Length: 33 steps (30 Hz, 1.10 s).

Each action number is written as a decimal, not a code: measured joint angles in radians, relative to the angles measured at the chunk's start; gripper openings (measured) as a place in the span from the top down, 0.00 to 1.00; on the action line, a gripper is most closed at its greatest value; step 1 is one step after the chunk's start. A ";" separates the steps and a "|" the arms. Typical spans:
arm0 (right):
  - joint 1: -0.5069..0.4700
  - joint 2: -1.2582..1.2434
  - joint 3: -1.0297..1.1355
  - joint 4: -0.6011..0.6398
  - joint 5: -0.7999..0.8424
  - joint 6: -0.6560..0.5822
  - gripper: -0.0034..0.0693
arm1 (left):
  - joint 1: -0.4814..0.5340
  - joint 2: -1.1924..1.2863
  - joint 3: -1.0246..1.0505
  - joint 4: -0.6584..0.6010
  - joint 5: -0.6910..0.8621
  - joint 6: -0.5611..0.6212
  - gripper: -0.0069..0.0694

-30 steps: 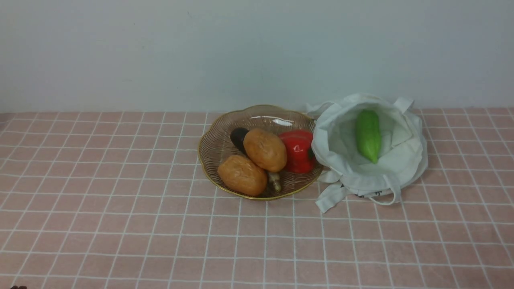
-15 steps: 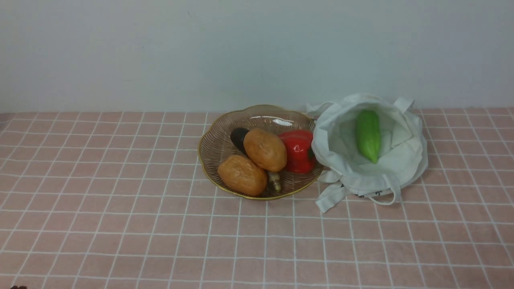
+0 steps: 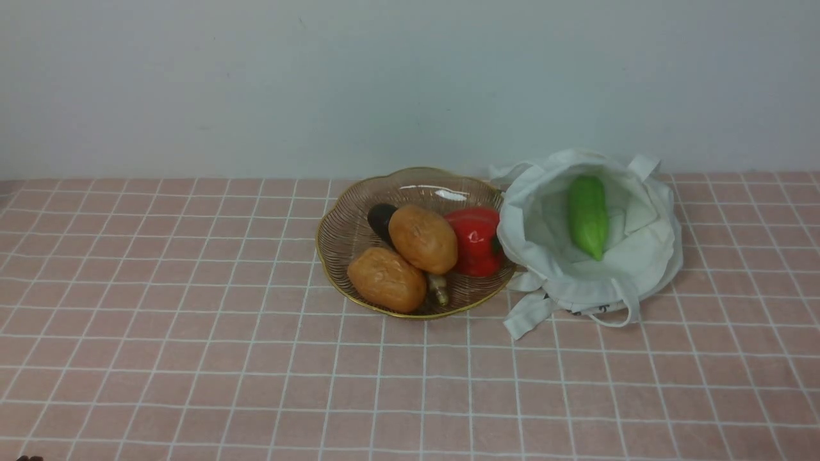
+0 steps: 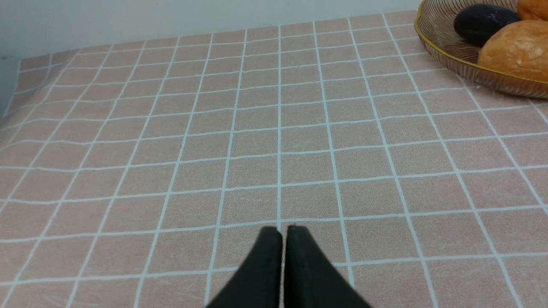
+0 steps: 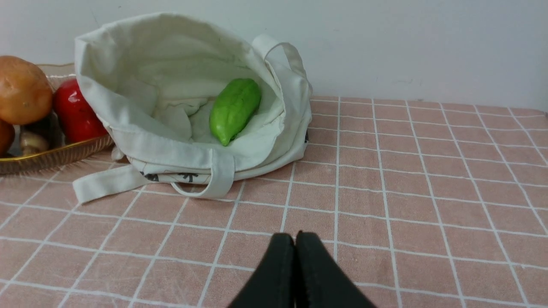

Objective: Take vegetables from bag on pink coffee tablecloth place on plate.
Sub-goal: 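Reach into the cloth bag and grasp the green vegetable inside with the right gripper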

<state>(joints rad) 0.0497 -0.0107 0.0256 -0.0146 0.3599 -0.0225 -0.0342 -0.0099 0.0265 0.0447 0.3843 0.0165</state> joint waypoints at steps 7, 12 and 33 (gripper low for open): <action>0.000 0.000 0.003 0.182 -0.216 0.196 0.97 | 0.000 0.000 0.000 0.000 0.000 0.000 0.91; -0.003 0.000 0.003 0.506 -0.622 0.332 0.97 | 0.000 0.000 0.000 0.000 0.000 0.000 0.91; -0.003 0.000 0.001 0.973 -1.205 0.198 0.97 | 0.000 0.000 0.000 0.000 0.000 0.000 0.91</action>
<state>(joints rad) 0.0468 -0.0110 0.0265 0.9582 -0.8450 0.1757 -0.0342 -0.0099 0.0265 0.0447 0.3843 0.0165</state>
